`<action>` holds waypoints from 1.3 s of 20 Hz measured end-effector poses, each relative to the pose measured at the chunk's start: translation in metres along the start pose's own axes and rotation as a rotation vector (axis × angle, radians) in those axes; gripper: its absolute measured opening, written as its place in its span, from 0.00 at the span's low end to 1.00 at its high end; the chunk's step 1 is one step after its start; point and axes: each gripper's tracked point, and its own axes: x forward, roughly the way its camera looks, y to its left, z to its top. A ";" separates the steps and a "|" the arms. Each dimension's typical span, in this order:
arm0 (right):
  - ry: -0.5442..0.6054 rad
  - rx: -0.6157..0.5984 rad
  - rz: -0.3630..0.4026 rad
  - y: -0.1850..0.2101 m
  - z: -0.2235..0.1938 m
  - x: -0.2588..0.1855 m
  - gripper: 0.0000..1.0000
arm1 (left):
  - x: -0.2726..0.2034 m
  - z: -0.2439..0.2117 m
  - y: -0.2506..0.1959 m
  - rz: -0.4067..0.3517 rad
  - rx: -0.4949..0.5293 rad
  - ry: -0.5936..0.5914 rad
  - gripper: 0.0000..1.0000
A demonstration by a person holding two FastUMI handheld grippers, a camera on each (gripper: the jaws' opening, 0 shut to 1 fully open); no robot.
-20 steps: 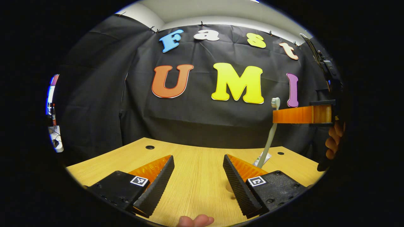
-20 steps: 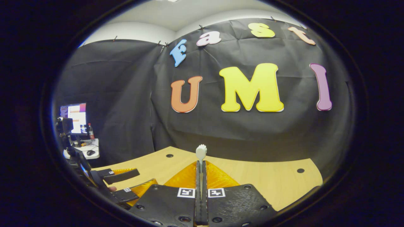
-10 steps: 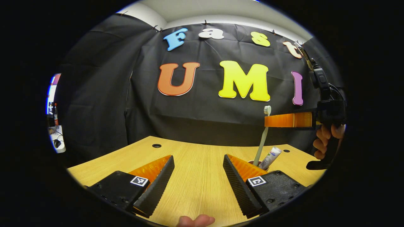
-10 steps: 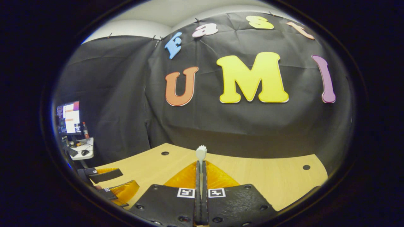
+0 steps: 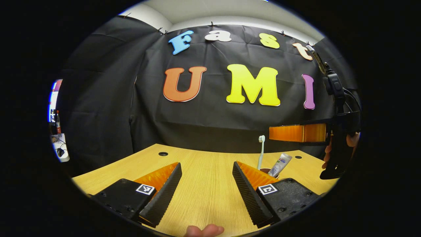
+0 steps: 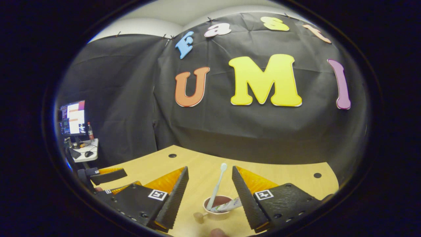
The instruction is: Put the toothbrush and toothpaste on the desktop into the cup, then pick up the cup and place it on the coaster on the desktop.
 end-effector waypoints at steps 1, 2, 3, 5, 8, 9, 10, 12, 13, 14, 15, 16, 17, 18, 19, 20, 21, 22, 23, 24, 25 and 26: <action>-0.015 0.000 -0.005 -0.003 0.004 -0.007 0.84 | -0.001 0.001 -0.003 -0.007 0.002 -0.003 0.98; -0.036 0.002 -0.016 -0.010 0.011 -0.016 0.88 | -0.001 0.003 -0.007 -0.015 0.002 0.000 0.98; -0.053 0.007 -0.021 -0.013 0.015 -0.024 0.90 | -0.001 0.005 -0.012 -0.025 -0.001 0.000 0.98; -0.080 0.006 -0.032 -0.023 0.022 -0.040 0.92 | -0.001 0.010 -0.021 -0.051 -0.003 0.001 0.98; -0.101 -0.043 -0.084 -0.047 0.022 -0.069 0.94 | 0.000 0.024 -0.030 -0.080 -0.005 0.006 0.98; -0.102 -0.073 -0.105 -0.057 0.016 -0.080 0.95 | 0.000 0.030 -0.032 -0.094 -0.012 0.008 0.98; -0.097 -0.098 -0.129 -0.069 0.010 -0.092 0.95 | 0.000 0.038 -0.036 -0.109 -0.016 0.011 0.98; -0.074 -0.113 -0.168 -0.095 -0.009 -0.118 0.95 | 0.003 0.058 -0.041 -0.134 0.015 0.002 0.98; -0.054 -0.107 -0.185 -0.107 -0.018 -0.130 0.95 | 0.007 0.069 -0.047 -0.158 0.040 0.000 0.98; -0.033 -0.093 -0.201 -0.122 -0.028 -0.144 0.95 | 0.010 0.077 -0.053 -0.186 0.066 0.007 0.98; -0.015 -0.075 -0.220 -0.136 -0.036 -0.155 0.95 | 0.013 0.082 -0.063 -0.228 0.093 0.031 0.98; 0.019 -0.077 -0.251 -0.155 -0.051 -0.173 0.95 | 0.016 0.085 -0.079 -0.295 0.119 0.079 0.97; 0.051 -0.108 -0.269 -0.166 -0.065 -0.187 0.96 | 0.026 0.079 -0.091 -0.350 0.131 0.130 0.97; 0.092 -0.150 -0.284 -0.176 -0.082 -0.203 0.95 | 0.028 0.079 -0.100 -0.392 0.149 0.182 0.97; 0.123 -0.181 -0.285 -0.181 -0.097 -0.218 0.95 | 0.032 0.082 -0.105 -0.419 0.187 0.230 0.97; 0.142 -0.193 -0.281 -0.186 -0.109 -0.232 0.95 | 0.037 0.089 -0.109 -0.442 0.236 0.256 0.97; 0.163 -0.182 -0.275 -0.190 -0.119 -0.246 0.95 | 0.041 0.094 -0.111 -0.463 0.291 0.276 0.97; 0.183 -0.153 -0.270 -0.196 -0.131 -0.259 0.95 | 0.047 0.096 -0.114 -0.476 0.344 0.297 0.97; 0.205 -0.116 -0.263 -0.201 -0.140 -0.272 0.97 | 0.049 0.091 -0.119 -0.496 0.390 0.338 0.96; 0.219 -0.080 -0.265 -0.209 -0.148 -0.281 0.97 | 0.050 0.080 -0.126 -0.524 0.414 0.393 0.96; 0.231 -0.055 -0.276 -0.217 -0.155 -0.289 0.95 | 0.047 0.060 -0.131 -0.546 0.422 0.479 0.96; 0.240 -0.037 -0.293 -0.226 -0.162 -0.295 0.95 | 0.041 0.036 -0.133 -0.559 0.418 0.596 0.96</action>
